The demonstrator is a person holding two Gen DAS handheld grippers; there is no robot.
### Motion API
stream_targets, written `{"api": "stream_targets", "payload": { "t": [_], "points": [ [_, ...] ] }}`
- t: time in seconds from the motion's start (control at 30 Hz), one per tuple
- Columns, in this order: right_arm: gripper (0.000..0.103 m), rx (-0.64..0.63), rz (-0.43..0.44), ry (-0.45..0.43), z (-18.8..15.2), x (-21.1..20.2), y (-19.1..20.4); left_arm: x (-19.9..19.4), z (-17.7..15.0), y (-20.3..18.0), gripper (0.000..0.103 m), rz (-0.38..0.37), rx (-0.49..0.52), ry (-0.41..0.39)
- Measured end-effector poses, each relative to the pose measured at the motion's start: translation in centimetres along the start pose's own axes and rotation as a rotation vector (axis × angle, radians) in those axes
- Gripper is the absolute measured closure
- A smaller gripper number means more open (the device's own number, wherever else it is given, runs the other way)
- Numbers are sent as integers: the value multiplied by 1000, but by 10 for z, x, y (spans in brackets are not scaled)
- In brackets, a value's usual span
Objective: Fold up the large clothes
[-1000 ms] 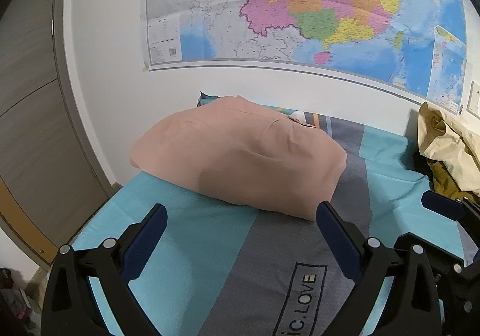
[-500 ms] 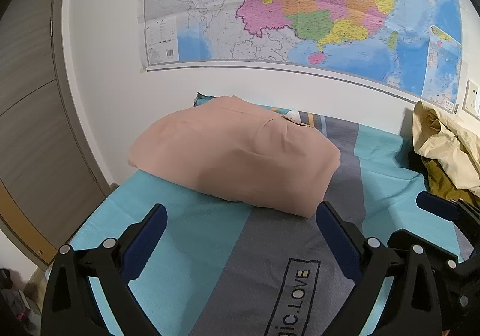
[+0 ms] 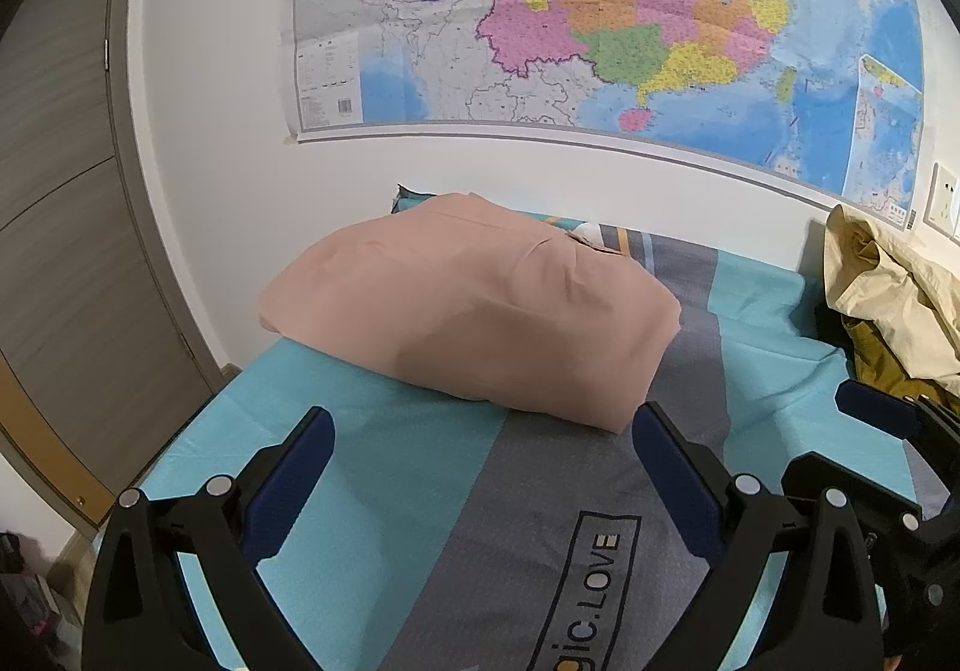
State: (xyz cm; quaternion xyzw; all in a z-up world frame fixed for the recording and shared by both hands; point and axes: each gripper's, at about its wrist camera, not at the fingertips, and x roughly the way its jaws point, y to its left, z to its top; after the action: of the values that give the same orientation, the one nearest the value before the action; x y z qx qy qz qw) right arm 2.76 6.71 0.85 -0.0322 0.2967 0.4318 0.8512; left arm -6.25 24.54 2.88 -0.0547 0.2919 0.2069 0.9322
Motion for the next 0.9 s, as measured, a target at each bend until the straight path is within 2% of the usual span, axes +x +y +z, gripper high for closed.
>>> {"api": "stream_targets", "payload": {
  "t": [0.9],
  "points": [
    [6, 7, -2, -1, -8, -6, 4, -6, -8, 1, 7, -3, -1, 8]
  ]
}}
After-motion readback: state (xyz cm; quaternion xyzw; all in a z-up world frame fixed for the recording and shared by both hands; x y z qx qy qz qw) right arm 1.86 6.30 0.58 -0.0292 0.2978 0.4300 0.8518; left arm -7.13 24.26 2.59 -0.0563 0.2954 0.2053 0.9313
